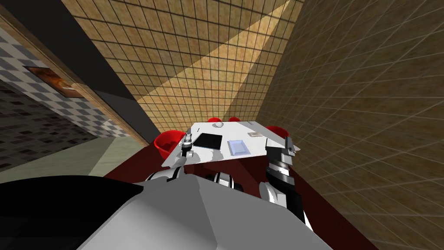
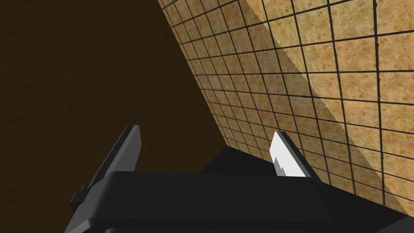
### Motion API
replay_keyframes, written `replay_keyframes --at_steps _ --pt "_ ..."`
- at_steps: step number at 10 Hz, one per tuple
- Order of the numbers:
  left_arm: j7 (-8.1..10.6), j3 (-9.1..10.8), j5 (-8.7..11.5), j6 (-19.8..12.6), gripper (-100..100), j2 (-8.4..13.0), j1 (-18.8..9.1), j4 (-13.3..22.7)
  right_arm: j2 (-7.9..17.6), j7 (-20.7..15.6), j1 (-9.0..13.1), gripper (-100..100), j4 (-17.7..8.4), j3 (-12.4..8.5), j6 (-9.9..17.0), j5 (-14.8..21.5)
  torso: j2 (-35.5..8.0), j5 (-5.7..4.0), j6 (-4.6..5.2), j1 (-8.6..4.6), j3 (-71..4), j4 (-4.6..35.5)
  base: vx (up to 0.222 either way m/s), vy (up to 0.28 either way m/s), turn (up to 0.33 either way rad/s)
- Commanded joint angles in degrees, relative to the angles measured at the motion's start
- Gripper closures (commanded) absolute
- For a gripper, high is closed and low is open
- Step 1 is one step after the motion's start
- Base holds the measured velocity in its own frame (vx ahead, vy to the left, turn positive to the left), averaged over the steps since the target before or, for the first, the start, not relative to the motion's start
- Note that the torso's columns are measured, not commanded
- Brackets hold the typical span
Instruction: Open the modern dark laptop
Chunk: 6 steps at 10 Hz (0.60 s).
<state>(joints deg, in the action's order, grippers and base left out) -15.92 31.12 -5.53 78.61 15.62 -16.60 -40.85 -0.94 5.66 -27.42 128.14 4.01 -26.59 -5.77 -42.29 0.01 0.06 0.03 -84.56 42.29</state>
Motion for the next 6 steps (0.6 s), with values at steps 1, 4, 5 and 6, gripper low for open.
replay_keyframes --at_steps 1,4,5,6 --pt "0.23 -0.04 0.0 -0.3 0 0.0 0.0 -0.2 0.0 0.0 0.0 0 0.0 0.0 0.0 0.0 0.0 0.05 -0.04 0.21 0.0 0.0 0.003 -0.013 0.0" --pt "0.21 -0.04 0.0 -0.2 0 0.0 0.0 -0.2 0.0 0.0 0.0 0 0.0 0.0 0.0 0.0 0.0 0.0 -0.06 0.02 0.0 0.0 0.0 -0.002 0.0" --pt "0.21 -0.04 0.0 -0.2 0 0.0 0.0 -0.2 0.0 0.0 0.0 0 0.0 0.0 0.0 0.0 0.0 -0.02 -0.06 -0.04 0.0 0.0 0.0 0.0 0.0" --pt "0.21 -0.04 0.0 -0.2 0 0.0 0.0 -0.2 0.0 0.0 0.0 0 0.0 0.0 0.0 0.0 0.0 -0.02 -0.06 -0.05 0.0 0.0 0.0 0.0 0.0"
